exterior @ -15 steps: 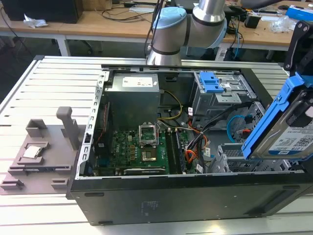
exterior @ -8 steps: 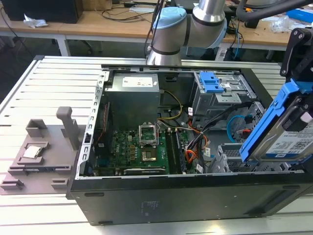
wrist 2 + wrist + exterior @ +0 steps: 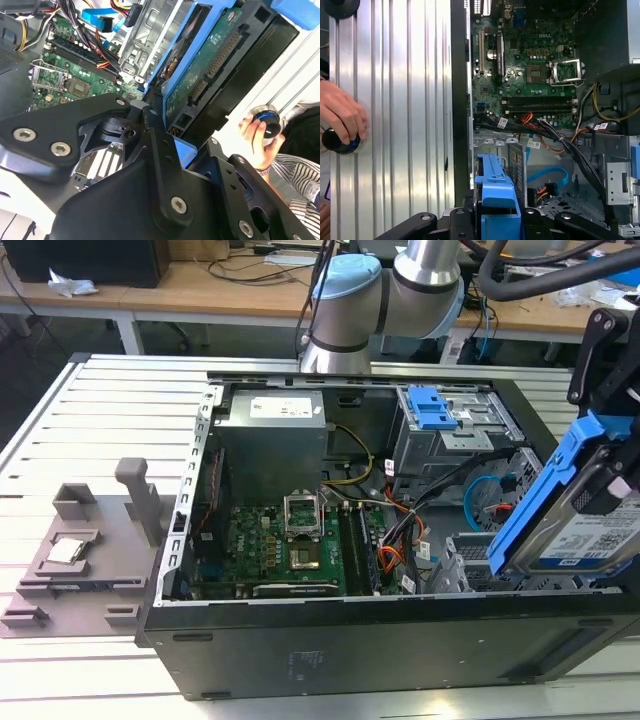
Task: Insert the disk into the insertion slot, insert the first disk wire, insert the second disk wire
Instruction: 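Insert the disk into the insertion slot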
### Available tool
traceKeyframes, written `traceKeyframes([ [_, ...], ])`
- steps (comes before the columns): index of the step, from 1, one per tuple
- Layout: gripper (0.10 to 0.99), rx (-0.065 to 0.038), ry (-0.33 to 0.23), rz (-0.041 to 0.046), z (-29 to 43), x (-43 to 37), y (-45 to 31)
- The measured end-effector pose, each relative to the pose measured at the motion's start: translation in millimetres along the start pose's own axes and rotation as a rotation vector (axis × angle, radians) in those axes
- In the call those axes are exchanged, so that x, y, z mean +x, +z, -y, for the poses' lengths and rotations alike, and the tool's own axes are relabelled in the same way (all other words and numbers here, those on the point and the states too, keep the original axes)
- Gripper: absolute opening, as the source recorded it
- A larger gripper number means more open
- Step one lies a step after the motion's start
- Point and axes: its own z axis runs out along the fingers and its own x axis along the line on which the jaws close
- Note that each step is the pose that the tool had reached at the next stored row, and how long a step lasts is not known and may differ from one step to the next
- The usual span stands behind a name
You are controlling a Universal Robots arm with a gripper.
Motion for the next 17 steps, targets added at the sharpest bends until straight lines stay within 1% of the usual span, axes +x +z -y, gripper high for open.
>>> traceKeyframes([
  [3,0.365,0.000,0.000,0.0001,0.0,-0.1,2.5],
  [4,0.365,0.000,0.000,0.0001,0.0,-1.7,3.3],
  [6,0.365,0.000,0.000,0.0000,-0.1,-11.9,4.0],
  [8,0.365,0.000,0.000,0.0001,-0.2,-16.7,4.3],
  [9,0.365,0.000,0.000,0.0001,-0.3,-20.5,4.6],
  [15,0.365,0.000,0.000,0.0000,-0.4,-31.3,5.9],
  [17,0.365,0.000,0.000,0.0001,-0.4,-31.7,6.7],
])
